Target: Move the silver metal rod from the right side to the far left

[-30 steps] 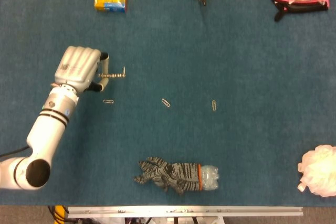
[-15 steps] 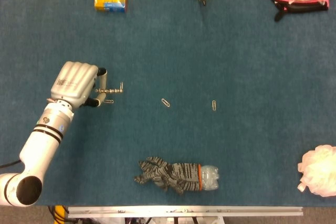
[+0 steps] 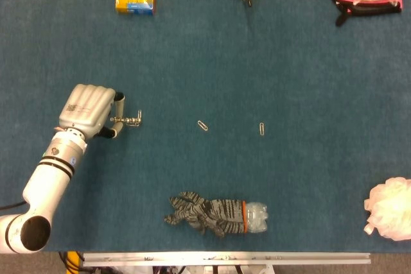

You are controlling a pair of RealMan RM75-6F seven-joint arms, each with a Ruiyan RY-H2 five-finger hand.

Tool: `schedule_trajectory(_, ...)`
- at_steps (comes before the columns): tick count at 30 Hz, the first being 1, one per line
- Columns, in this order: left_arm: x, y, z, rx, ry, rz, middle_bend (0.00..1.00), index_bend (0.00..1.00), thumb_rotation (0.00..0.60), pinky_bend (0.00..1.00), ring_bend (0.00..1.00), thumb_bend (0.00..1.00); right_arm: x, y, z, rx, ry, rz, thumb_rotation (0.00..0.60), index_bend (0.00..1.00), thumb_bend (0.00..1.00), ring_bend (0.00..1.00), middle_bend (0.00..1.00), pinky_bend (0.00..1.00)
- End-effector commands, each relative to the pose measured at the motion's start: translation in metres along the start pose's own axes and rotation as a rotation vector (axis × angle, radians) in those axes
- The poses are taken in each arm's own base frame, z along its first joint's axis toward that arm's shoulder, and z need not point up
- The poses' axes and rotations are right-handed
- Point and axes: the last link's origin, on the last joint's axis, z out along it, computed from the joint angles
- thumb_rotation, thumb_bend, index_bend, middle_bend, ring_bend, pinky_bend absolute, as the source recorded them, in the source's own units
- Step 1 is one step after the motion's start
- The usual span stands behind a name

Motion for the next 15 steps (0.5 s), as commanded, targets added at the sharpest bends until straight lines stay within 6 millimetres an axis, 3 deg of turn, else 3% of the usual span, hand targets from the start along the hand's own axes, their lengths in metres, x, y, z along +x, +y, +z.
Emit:
schedule_trajectory(1,-0.002,-0.002,-0.001,0.004,-0.009,0.009,1.00,0.56,0.600,1.00,1.00,0.37,0.000,0.000,0.000,0.000,0.000,0.000,0.600,0.47,0.09,0.32,0.40,0.40)
schedule_trajectory(15,0.008,-0.015,-0.012,0.043,0.038,-0.019,1.00,0.56,0.600,1.00,1.00,0.37,-0.001,-0.003,0.002,0.007,-0.005,0.001,0.600,0.47,0.09,0.32,0.40,0.40)
